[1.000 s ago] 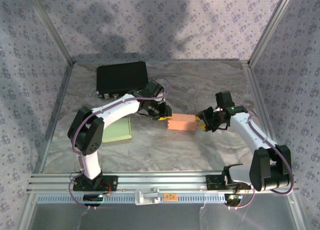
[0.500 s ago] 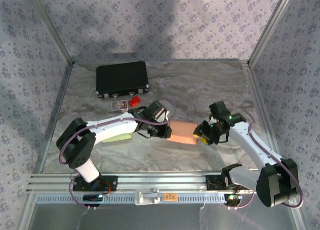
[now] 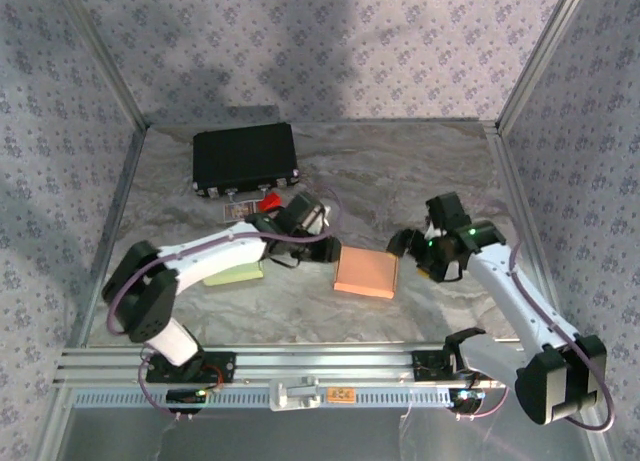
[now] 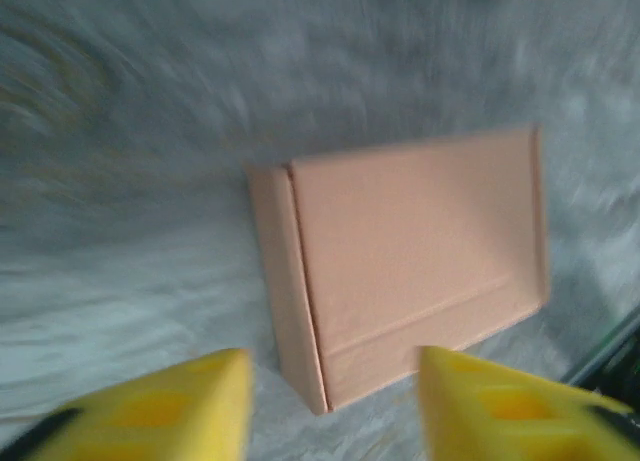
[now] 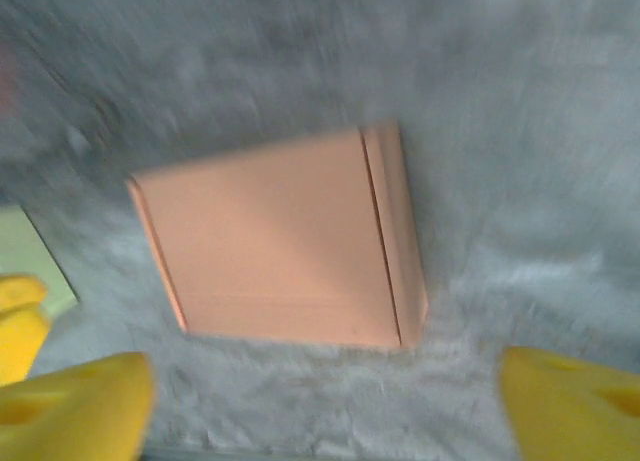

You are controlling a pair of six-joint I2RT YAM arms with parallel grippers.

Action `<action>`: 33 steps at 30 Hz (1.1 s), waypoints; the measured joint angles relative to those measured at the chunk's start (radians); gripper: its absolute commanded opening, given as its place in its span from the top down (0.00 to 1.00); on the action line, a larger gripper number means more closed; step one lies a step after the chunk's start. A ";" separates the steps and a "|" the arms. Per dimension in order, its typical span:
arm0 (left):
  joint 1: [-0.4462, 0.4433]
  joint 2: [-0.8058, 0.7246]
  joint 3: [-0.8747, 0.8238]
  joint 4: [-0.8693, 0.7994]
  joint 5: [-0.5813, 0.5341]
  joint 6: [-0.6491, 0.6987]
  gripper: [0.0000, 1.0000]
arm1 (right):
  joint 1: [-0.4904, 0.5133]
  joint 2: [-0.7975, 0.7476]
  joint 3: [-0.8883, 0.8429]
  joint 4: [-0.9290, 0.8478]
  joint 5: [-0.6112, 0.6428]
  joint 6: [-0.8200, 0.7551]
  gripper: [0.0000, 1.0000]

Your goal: Fold the paper box

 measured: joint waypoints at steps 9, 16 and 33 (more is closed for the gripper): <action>0.122 -0.566 -0.116 -0.013 -0.478 0.059 0.00 | -0.012 -0.410 -0.061 0.224 0.605 -0.089 0.01; 0.262 -0.741 -0.457 -0.065 -0.872 0.109 0.00 | -0.062 -0.391 -0.502 0.610 0.763 -0.388 0.01; 0.628 -0.610 -0.776 0.396 -0.774 0.460 0.00 | -0.164 0.109 -0.638 1.248 0.595 -0.691 0.01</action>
